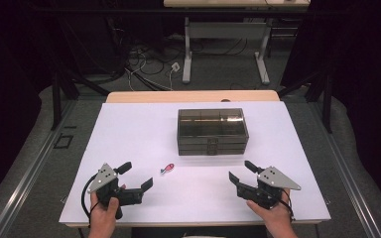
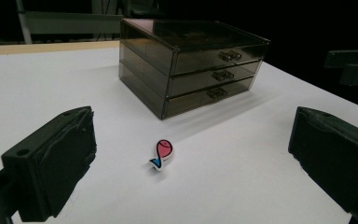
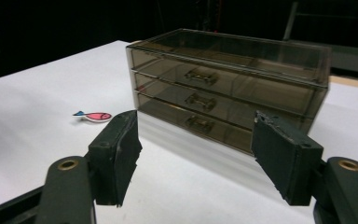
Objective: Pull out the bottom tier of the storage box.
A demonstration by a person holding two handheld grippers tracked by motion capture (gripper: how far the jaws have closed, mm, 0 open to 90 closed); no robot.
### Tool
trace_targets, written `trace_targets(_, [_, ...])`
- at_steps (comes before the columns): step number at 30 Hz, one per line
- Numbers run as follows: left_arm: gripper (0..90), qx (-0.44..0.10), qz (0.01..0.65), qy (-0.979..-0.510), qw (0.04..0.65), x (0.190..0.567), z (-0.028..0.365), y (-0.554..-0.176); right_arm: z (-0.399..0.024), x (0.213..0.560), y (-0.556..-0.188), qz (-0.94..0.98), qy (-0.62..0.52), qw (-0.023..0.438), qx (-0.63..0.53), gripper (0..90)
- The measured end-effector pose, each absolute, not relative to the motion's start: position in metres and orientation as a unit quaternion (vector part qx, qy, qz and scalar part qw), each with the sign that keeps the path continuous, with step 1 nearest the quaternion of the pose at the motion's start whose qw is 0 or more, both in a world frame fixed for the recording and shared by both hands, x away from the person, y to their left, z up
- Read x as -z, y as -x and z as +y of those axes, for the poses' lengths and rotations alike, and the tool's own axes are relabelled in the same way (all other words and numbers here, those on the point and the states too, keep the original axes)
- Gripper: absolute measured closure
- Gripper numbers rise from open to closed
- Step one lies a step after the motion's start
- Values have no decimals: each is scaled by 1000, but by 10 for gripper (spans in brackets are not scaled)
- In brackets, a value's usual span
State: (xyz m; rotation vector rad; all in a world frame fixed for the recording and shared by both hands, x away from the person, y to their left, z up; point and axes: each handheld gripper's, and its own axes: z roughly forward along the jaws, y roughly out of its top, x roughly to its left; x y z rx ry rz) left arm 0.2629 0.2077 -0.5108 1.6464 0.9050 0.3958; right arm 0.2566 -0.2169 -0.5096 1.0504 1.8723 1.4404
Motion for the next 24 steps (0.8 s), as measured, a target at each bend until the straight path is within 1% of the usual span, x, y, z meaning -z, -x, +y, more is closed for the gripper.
trace_targets(5, [7, -173, 389, -700, 573, 511, 211, -261, -210, 511, -262, 716, -389, 244, -526, 338])
trace_targets(11, [7, -170, 398, -695, 574, 511, 212, -260, -199, 508, -271, 717, -391, 235, -527, 353])
trace_targets(16, [7, -170, 399, -695, 574, 511, 212, -259, -188, 503, -281, 705, -431, 199, -526, 346])
trace_targets(18, [7, -169, 398, -695, 574, 511, 212, -259, -184, 502, -285, 694, -448, 199, -527, 345])
trace_targets(20, [7, -167, 397, -696, 574, 511, 212, -260, -180, 502, -291, 686, -463, 185, -530, 345])
trace_targets(23, [7, -165, 397, -697, 574, 512, 211, -261, -174, 504, -296, 678, -483, 175, -526, 349])
trace_targets(24, [7, -165, 397, -697, 575, 512, 211, -261, -172, 506, -300, 674, -491, 162, -527, 353])
